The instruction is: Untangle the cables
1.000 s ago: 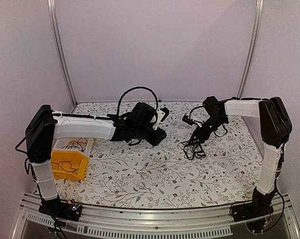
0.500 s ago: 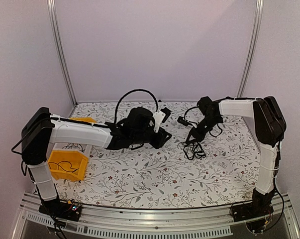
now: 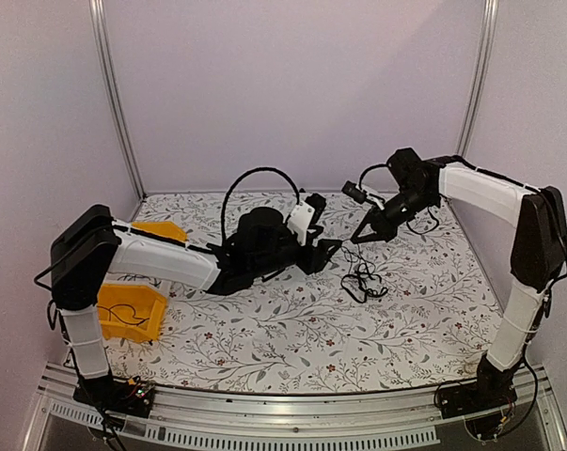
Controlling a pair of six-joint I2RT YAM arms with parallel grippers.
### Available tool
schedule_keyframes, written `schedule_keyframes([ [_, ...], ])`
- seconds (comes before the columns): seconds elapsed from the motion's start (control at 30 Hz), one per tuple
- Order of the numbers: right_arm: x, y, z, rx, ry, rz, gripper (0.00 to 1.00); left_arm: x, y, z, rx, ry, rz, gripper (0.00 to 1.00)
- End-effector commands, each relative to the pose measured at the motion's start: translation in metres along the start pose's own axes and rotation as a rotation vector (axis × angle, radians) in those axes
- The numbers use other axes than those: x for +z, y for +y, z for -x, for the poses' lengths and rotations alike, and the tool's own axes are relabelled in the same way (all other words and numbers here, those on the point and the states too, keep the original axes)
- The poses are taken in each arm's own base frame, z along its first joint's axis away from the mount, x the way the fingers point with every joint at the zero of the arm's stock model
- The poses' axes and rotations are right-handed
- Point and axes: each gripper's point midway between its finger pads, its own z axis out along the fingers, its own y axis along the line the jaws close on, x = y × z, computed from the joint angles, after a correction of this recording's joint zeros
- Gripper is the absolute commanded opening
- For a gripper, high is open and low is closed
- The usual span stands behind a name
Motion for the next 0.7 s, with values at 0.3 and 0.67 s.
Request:
schedule_keyframes([
  [0.3,-0.084,0.103,0.061,-0.173,-0.224,0.225,0.00,0.050,-0.053,0.039,0.064,-0.354,-0.129,0.55],
  [0.67,-0.200,0.155,0.133,-0.463,-0.470,0.109,0.00,0.101,-0.071,-0.059,-0.017,-0.211,-0.239,0.12],
])
